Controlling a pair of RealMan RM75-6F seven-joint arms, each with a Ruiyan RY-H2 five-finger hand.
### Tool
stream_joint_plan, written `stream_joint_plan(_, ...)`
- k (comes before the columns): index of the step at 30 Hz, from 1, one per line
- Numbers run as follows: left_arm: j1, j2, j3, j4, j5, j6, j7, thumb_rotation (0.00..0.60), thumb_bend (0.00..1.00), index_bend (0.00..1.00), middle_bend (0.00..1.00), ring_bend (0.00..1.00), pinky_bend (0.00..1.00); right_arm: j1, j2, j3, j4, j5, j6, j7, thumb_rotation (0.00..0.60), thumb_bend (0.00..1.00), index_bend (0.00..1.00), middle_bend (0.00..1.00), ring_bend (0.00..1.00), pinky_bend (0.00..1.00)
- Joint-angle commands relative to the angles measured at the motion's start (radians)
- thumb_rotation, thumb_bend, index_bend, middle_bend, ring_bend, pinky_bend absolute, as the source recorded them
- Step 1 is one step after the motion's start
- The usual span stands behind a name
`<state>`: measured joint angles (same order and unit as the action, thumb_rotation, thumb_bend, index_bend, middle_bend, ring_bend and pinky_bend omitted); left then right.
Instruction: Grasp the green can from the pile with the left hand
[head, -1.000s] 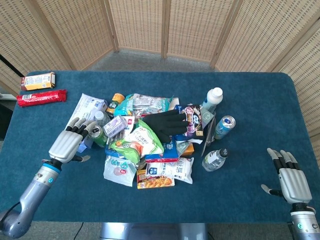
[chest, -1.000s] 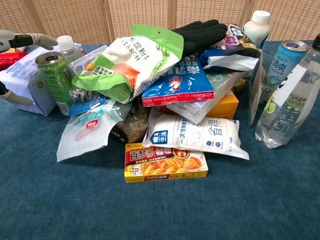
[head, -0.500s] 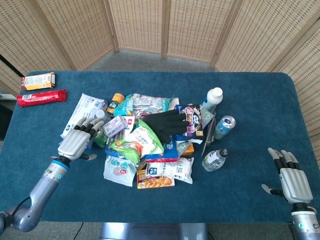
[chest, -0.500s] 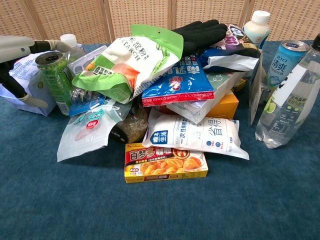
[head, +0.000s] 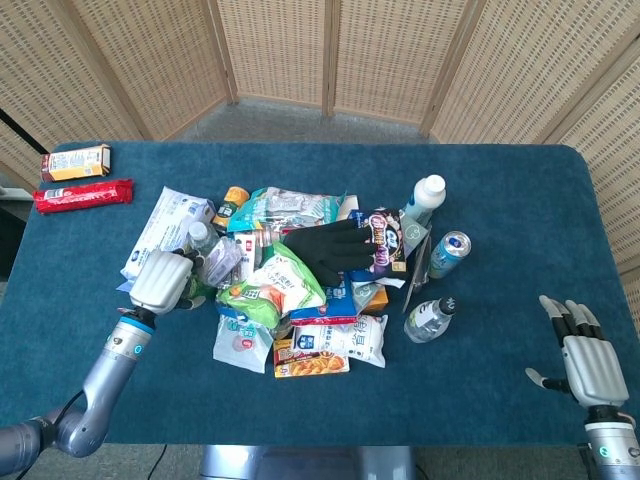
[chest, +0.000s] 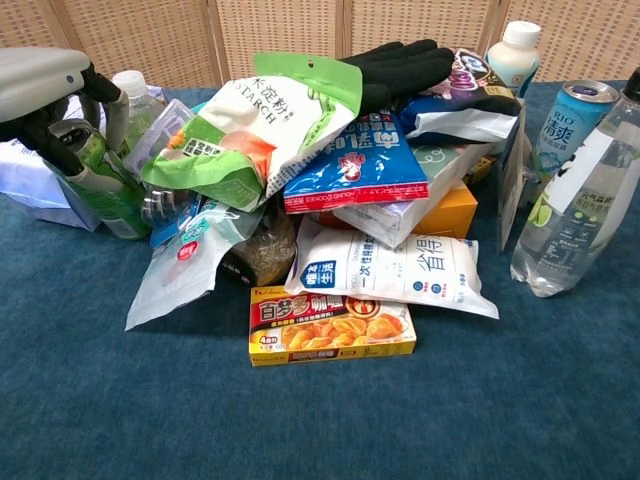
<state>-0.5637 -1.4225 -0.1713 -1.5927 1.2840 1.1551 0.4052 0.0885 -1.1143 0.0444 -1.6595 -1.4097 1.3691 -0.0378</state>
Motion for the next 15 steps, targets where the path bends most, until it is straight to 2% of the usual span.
stream_joint_plan(1,0.005,0.004,-0.008,-0.008,0.011,0.024,-0.004,0.600,0.00,0.79,0.80,0.81,0.80,-0.001,0.001,0.000,-0.001,-0.002,0.002,0.000,0.600,0.00,0.00,0.00,0.00,0.00)
stream_joint_plan(9,0.015,0.076,-0.035,-0.123,0.033,0.077,-0.013,0.600,0.00,0.79,0.81,0.81,0.80,-0.002,0.002,0.000,-0.005,-0.004,0.006,-0.001,0.600,0.00,0.00,0.00,0.00,0.00)
stream_joint_plan(15,0.012,0.147,-0.078,-0.236,0.024,0.105,0.003,0.600,0.00,0.79,0.81,0.82,0.80,-0.003,0.003,0.001,-0.007,-0.003,0.007,-0.001,0.600,0.00,0.00,0.00,0.00,0.00)
